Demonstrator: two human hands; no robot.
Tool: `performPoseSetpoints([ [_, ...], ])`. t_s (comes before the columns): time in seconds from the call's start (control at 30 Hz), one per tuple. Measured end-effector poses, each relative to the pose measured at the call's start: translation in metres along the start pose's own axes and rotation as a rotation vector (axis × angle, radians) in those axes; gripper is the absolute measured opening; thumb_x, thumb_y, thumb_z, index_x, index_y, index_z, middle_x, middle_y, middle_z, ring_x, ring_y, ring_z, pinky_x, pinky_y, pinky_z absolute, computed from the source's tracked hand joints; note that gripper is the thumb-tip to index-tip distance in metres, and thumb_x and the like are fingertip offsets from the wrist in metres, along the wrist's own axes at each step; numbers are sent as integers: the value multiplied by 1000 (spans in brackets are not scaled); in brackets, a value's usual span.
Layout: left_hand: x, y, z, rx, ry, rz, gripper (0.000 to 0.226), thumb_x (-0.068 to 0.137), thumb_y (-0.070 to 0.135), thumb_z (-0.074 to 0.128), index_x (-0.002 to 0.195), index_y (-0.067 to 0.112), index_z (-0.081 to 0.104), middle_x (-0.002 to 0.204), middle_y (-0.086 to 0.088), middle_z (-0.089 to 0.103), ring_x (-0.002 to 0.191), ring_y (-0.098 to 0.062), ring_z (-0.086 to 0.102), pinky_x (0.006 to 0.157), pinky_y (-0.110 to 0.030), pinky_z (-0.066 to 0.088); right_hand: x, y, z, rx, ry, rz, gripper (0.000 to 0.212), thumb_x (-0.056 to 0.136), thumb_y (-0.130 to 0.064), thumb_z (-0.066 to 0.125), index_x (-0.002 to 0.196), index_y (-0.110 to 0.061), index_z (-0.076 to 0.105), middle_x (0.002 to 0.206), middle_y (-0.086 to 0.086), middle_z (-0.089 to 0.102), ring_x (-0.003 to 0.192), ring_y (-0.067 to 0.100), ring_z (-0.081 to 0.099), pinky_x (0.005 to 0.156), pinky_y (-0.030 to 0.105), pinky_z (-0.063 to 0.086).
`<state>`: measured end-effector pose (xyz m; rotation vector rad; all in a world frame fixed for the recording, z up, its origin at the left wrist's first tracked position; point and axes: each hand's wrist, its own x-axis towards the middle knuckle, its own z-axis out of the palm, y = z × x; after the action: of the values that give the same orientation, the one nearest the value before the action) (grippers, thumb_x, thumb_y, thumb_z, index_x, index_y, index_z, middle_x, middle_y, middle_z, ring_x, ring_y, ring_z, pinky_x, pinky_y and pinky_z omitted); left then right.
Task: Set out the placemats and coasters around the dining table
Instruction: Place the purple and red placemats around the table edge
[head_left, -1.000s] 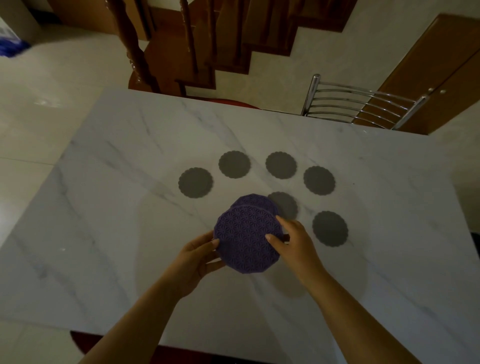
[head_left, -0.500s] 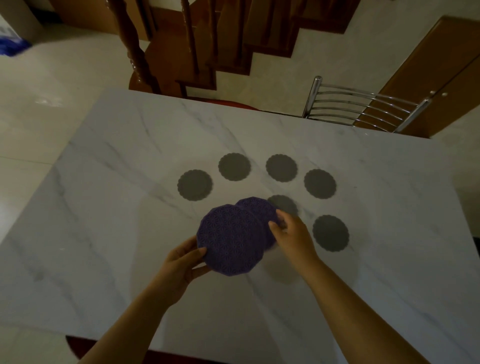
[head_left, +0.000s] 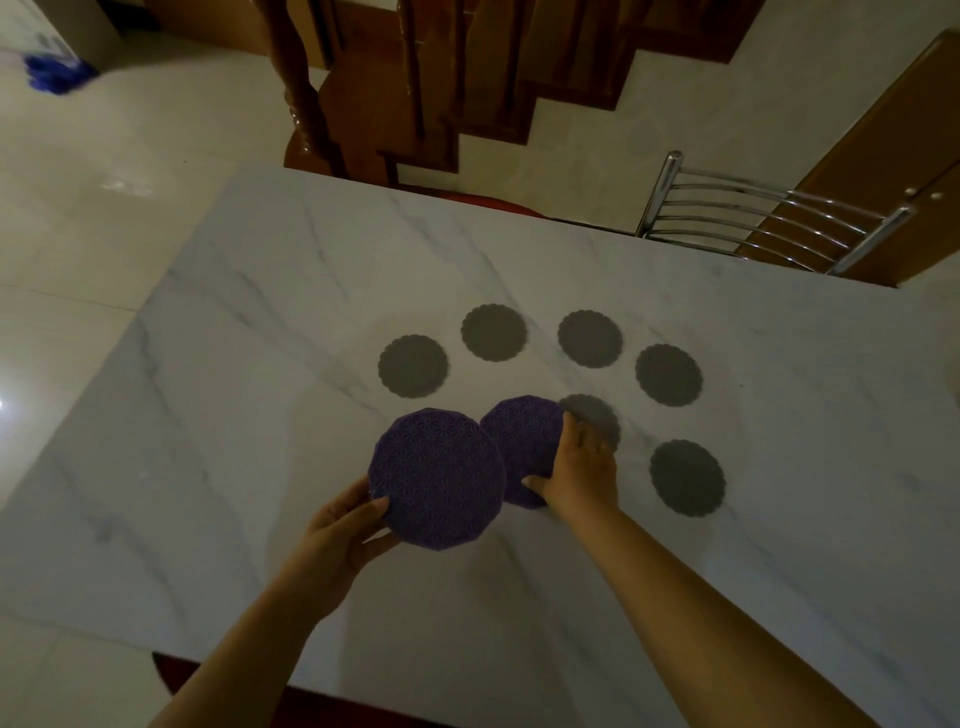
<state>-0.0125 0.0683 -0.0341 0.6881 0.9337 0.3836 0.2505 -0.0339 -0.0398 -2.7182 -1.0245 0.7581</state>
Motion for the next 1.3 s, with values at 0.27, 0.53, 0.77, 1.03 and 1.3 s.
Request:
performPoseSetpoints([
  [0.27,2,-2,1,-11,-23,-2,41,78,8,59,118,16,65,108,-5,74,94,-20,71,73,-33,59,-9,-3,-17,223,108,-9,90,75,-22,76,144,-9,19,146,15,20,130,32,35,102,36,39],
  [0.53,4,0,9,-26,-41,-2,44,79,8,58,122,14,61,110,-6,73,95,-22,71,74,-33,59,-22,25,-89,533,302,-110,28,89,-15,58,116,-13,63,99,1,68,88,19,63,75,28,47],
  [0.77,7,1,24,-32,-70,-33,45,79,8,57,124,14,60,113,-6,72,97,-23,71,75,-34,60,-39,5,-98,869,85,-244,28,88,-14,60,113,-27,63,100,-15,68,88,-1,67,69,15,53],
  [1.03,3,3,38,-43,-139,-41,42,85,11,54,127,15,59,119,-10,69,102,-26,68,80,-36,58,-49,-6,-53,861,-25,-121,26,89,-16,60,114,-22,63,101,-6,67,99,13,64,75,14,50],
  [1.3,-3,5,46,-63,-188,-77,39,85,13,53,123,17,64,116,-12,69,98,-26,68,83,-38,59,-60,-6,-43,954,-139,-107,35,94,-23,52,121,-45,47,114,-16,58,111,12,57,86,22,53],
])
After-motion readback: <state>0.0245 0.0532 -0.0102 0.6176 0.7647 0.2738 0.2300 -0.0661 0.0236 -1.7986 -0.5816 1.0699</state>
